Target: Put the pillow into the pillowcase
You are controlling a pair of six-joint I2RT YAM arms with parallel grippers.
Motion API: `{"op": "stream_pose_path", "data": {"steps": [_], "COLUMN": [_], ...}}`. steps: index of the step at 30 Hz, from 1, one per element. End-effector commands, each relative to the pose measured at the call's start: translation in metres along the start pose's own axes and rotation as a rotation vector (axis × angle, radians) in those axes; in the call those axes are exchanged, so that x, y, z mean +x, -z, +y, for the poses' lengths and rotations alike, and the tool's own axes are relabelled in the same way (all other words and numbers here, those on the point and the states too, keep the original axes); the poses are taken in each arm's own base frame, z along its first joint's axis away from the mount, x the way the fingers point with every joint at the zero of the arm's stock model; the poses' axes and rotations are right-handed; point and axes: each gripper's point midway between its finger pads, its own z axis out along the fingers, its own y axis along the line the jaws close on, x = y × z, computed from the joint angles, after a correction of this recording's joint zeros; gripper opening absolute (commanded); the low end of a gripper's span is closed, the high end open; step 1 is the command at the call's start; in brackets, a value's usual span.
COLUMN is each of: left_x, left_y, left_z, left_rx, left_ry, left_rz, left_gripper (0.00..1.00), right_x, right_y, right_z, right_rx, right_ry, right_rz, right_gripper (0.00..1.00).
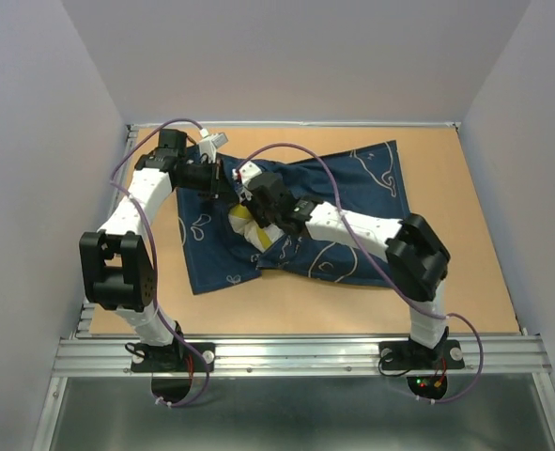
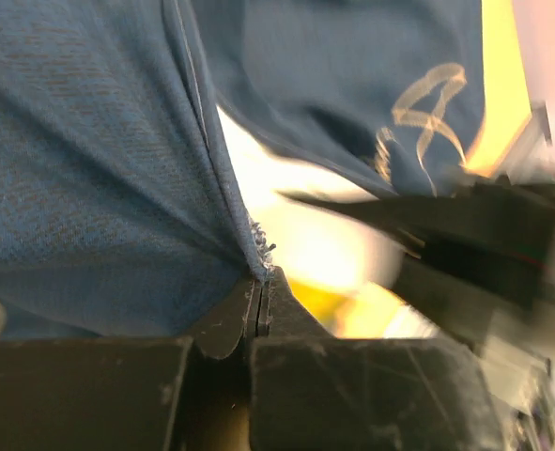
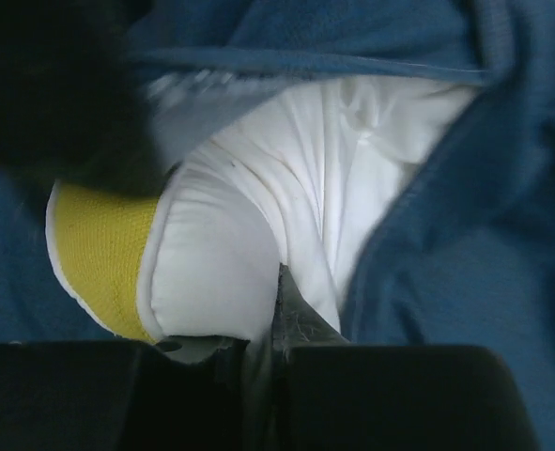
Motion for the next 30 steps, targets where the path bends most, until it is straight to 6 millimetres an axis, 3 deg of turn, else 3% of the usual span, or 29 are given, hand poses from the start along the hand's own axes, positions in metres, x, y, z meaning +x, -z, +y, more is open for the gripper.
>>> {"op": "stream_pose_path", "data": {"steps": [1,3,5,10,11,13,15,18,23,25,26,27,30], "left_x": [0.025,0.033,0.034,0.025,0.024,0.021,0.016,-0.010,-0.045,-0.050,-0.050,-0.051,-0.054], "left_y": [0.032,0.040,0.045,0.056,0.057,0.057,0.059,0.068,0.074,0.070,0.068,0.064,0.060], "left_z": [-0.061,-0.067,-0.069,-0.078,-0.082,-0.089,-0.095,-0.111,-0.125,-0.121,-0.117,-0.113,-0.108], "left_rx": [0.159,0.174,0.174,0.213,0.238,0.277,0.308,0.347,0.373,0.368,0.361,0.358,0.364], "left_ry": [0.005,-0.007,-0.024,-0.011,-0.007,-0.013,-0.010,-0.034,-0.032,-0.042,-0.036,-0.032,-0.039], "left_rz": [0.120,0.166,0.188,0.160,0.154,0.141,0.127,0.076,0.003,-0.005,-0.001,-0.001,-0.005], "left_gripper": [0.00,0.00,0.00,0.00,0.00,0.00,0.00,0.00,0.00,0.00,0.00,0.00,0.00], "right_x": [0.044,0.045,0.061,0.063,0.065,0.073,0.095,0.123,0.122,0.122,0.104,0.106,0.071], "right_y": [-0.062,-0.077,-0.090,-0.083,-0.085,-0.091,-0.101,-0.111,-0.089,-0.075,-0.061,-0.053,-0.027], "right_z": [-0.042,-0.041,-0.046,-0.073,-0.070,-0.058,-0.046,-0.029,0.025,0.035,0.040,0.042,0.039], "right_rx": [0.157,0.184,0.218,0.216,0.199,0.135,0.097,0.029,-0.313,-0.393,-0.452,-0.472,-0.502], "right_ry": [-0.140,-0.167,-0.191,-0.308,-0.317,-0.328,-0.336,-0.326,-0.299,-0.275,-0.269,-0.255,-0.248], "right_rz": [0.098,0.097,0.126,0.128,0.131,0.154,0.203,0.271,0.299,0.302,0.264,0.265,0.188], "right_gripper": [0.01,0.00,0.00,0.00,0.00,0.00,0.00,0.00,0.01,0.07,0.12,0.37,0.92]}}
